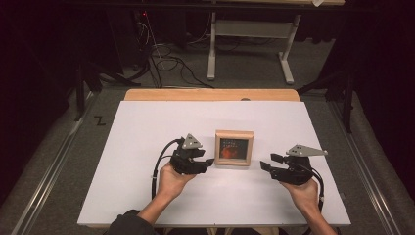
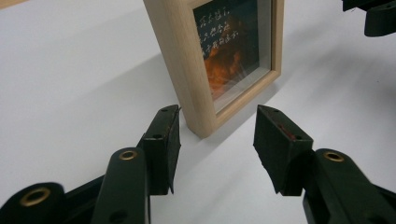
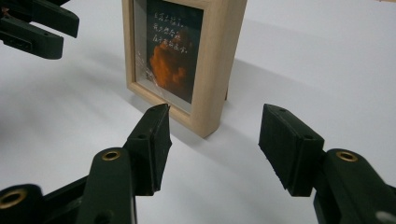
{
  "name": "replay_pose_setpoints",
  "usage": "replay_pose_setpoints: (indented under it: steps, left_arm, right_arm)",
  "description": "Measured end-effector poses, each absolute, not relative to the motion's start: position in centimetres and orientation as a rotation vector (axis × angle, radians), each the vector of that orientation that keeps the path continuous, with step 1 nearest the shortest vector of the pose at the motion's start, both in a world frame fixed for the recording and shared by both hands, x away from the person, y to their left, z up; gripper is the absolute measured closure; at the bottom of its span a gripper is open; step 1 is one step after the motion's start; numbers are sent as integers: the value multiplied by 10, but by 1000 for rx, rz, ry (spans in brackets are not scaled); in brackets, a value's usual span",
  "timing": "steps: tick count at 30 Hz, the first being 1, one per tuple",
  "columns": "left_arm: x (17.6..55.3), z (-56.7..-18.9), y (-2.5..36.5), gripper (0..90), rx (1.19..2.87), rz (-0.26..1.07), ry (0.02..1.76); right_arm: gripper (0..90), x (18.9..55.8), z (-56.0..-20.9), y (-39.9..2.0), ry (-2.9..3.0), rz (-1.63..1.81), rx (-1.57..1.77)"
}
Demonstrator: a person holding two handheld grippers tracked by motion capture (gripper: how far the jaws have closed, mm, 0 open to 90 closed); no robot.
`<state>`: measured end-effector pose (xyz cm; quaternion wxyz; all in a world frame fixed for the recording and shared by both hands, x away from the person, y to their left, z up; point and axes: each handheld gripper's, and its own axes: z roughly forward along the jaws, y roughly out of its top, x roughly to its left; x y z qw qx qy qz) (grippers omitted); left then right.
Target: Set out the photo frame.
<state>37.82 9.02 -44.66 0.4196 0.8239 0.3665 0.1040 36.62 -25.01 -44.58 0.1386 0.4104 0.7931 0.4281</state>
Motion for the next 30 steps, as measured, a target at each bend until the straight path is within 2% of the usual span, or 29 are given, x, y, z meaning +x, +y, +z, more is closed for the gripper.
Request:
replay_pose_setpoints:
  steps: [30]
  left_arm:
    - [353,-456,86,508,2018,212,907]
  right_arm:
    - [435,355,-454,-239,2318,1260,1152]
